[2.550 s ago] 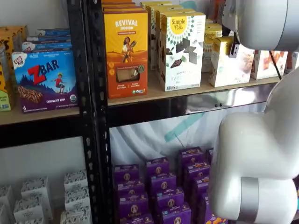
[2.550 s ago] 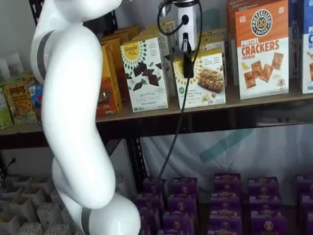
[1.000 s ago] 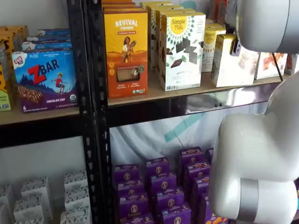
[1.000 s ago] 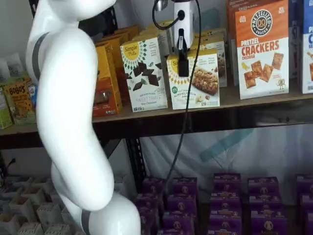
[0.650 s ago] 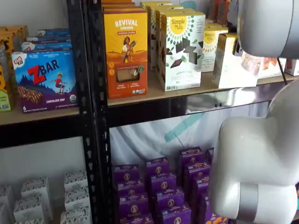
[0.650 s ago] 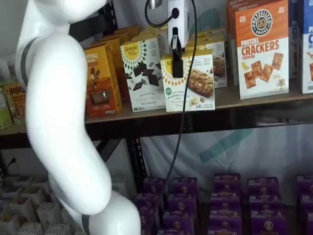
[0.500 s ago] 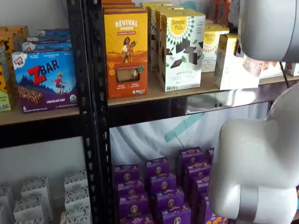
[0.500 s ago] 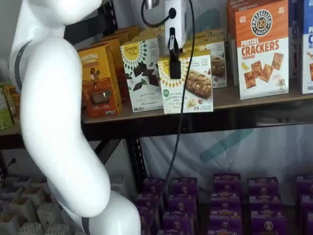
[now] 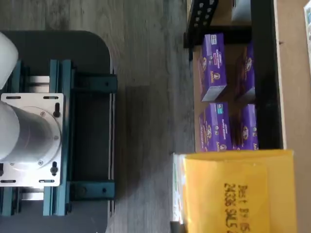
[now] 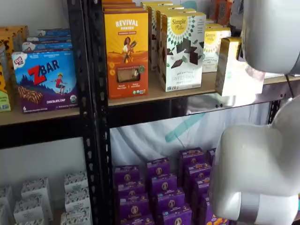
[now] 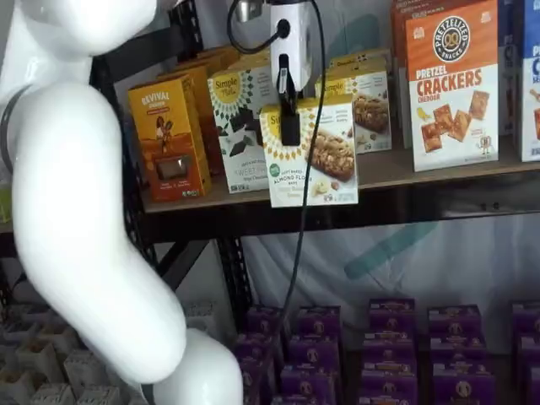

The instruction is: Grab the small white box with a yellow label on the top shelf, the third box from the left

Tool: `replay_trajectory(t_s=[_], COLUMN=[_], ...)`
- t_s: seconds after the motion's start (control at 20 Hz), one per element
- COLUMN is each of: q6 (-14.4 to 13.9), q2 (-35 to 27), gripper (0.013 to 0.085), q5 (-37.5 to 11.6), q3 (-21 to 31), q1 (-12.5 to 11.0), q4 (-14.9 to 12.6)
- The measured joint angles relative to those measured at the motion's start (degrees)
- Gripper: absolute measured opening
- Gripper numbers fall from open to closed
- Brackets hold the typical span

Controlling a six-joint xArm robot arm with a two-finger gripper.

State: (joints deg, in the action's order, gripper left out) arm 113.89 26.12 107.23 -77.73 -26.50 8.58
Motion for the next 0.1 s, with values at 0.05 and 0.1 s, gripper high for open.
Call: replay_trajectory(t_s=[0.05,0.1], q6=[0.01,0.03], q2=[0.26,0.47], gripper=[0.037,0.037], q5=[0.03,0.15], q3=[0.26,0.48], q1=[-0.04,-0.08], q4=[0.06,0.12])
